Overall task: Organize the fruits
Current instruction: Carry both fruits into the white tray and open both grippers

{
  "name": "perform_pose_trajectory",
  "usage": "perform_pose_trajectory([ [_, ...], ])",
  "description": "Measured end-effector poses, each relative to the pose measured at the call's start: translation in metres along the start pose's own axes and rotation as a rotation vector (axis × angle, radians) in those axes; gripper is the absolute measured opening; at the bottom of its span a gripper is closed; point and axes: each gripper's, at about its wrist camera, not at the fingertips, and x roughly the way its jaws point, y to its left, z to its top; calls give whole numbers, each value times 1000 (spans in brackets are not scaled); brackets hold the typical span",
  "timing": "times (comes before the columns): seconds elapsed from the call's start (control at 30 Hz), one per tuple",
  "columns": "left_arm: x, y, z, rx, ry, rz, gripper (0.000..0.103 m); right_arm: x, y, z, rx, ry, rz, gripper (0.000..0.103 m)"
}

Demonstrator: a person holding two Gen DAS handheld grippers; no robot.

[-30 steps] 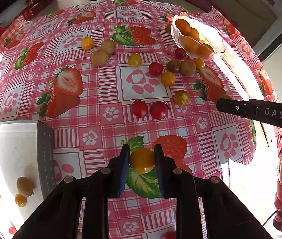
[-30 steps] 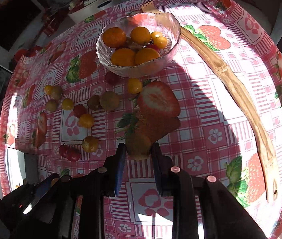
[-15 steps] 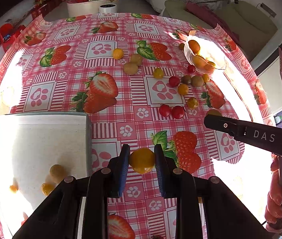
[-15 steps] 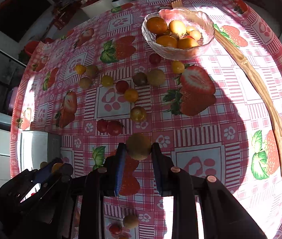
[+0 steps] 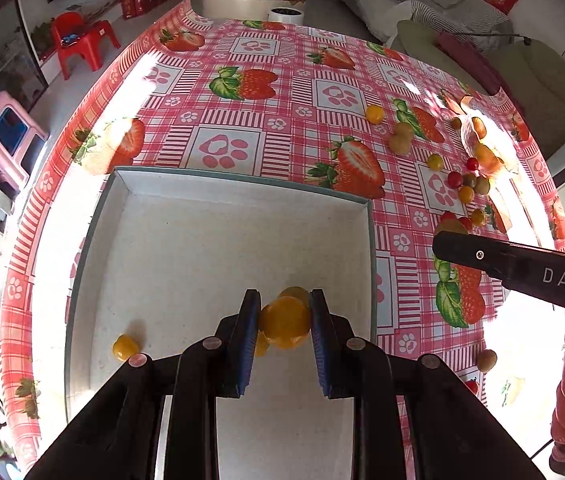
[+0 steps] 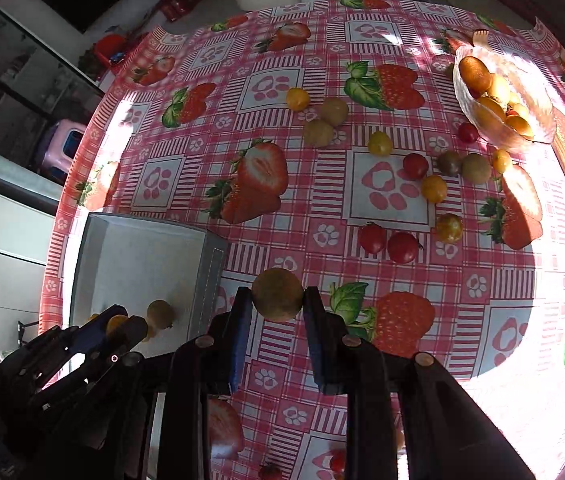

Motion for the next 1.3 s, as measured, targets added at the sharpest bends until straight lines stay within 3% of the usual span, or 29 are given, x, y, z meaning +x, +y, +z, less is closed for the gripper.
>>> perform_pose_trajectory([
  [0.4, 21, 61, 7, -45, -5, 86, 27, 41, 76, 12, -111, 77, 52, 29],
  [0.97, 46, 68, 13, 5, 26, 142, 27, 91, 85, 17, -127, 159, -13, 30],
  [1.03, 46, 67, 13, 14, 25, 162, 37, 92, 86, 17, -128, 160, -11, 31],
  [1.07, 46, 68, 13, 14, 23, 169, 59, 92, 86, 17, -126, 163, -3, 32],
  [1.1, 44, 68, 13, 11, 9, 175, 66, 92, 86, 18, -123, 163, 3, 35],
  [1.3, 43, 69, 13, 8, 13, 174, 66, 82, 86, 22, -104, 137, 31, 51],
])
